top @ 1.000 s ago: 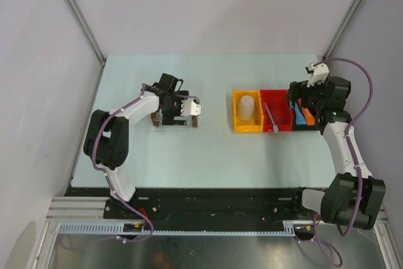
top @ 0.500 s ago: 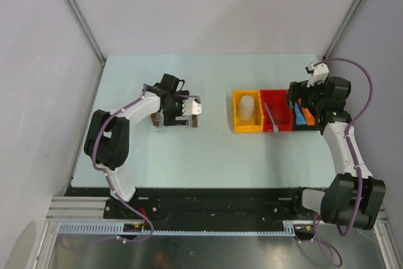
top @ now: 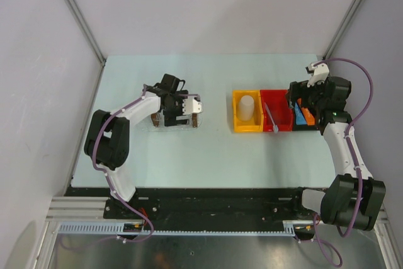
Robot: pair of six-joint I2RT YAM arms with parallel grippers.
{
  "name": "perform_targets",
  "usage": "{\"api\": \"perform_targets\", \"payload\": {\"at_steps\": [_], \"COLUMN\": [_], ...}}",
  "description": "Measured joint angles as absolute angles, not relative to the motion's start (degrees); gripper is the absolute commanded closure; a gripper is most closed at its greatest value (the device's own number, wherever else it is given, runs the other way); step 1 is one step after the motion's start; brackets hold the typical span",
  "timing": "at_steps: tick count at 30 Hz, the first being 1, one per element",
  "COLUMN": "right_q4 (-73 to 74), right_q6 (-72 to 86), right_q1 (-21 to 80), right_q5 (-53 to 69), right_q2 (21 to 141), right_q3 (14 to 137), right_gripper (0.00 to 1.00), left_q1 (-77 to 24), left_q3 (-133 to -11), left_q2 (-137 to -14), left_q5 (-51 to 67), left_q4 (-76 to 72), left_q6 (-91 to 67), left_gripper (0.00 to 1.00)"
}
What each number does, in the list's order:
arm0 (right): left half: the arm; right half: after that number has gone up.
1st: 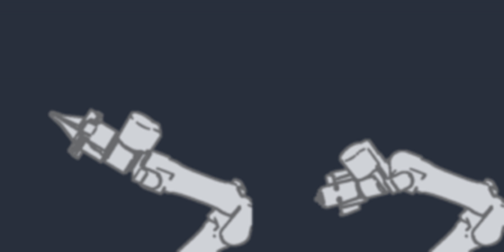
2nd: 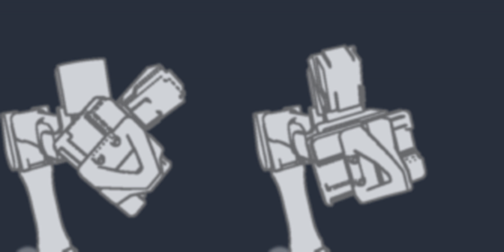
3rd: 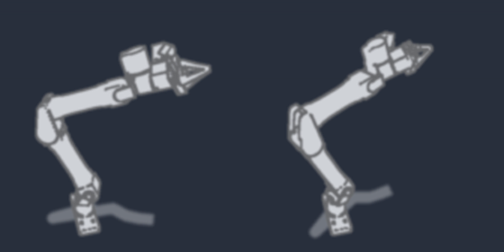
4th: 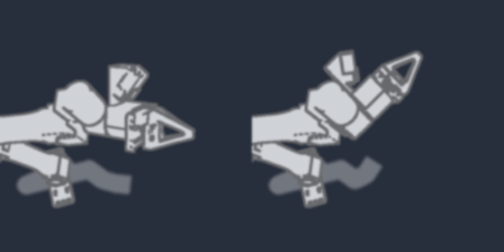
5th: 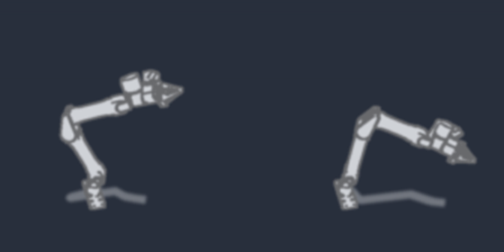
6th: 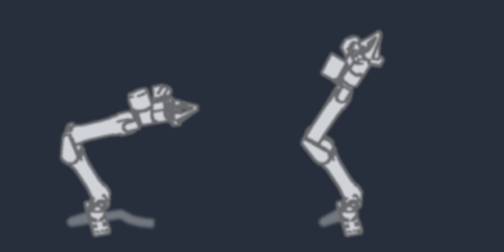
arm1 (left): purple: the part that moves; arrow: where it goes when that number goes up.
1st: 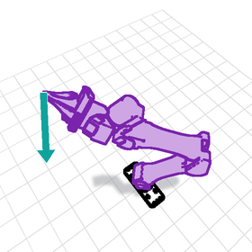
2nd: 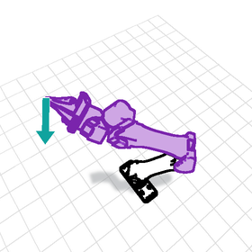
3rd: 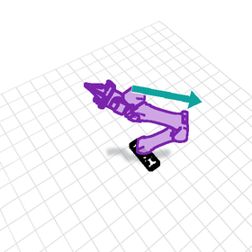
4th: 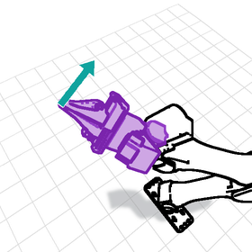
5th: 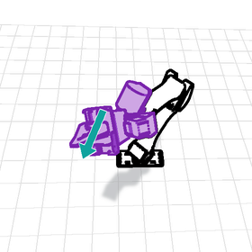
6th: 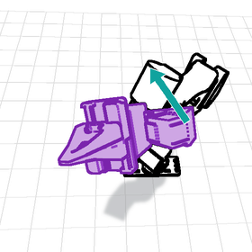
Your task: Prepare toiletry sets of a toothbrush and toothpaste on the tray
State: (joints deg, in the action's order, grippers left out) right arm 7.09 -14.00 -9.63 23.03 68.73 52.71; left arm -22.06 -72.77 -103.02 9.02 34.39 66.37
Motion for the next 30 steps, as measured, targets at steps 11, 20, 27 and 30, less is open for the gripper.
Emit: {"api": "perform_targets", "payload": {"at_steps": [11, 20, 27, 30], "right_q4": [7.11, 7.11, 7.14, 7.14], "right_q6": [-14.02, -14.0, -14.02, -14.0], "right_q1": [-9.65, -9.67, -9.67, -9.67], "right_q5": [23.16, 23.44, 23.44, 23.44], "right_q2": [68.66, 68.66, 68.66, 68.66], "right_q3": [52.71, 52.71, 52.71, 52.71], "right_gripper": [0.0, 0.0, 0.0, 0.0], "left_q1": [-22.06, -22.06, -22.09, -22.11], "left_q3": [-72.77, -72.82, -73.63, -73.69], "left_q2": [-103.61, -103.96, -104.27, -104.27], "left_q5": [8.71, 8.67, 8.67, 8.58], "left_q4": [34.39, 34.37, 34.35, 34.37], "left_q6": [62.85, 59.09, 55.83, 54.83], "left_gripper": [0.04, 0.07, 0.08, 0.08]}}
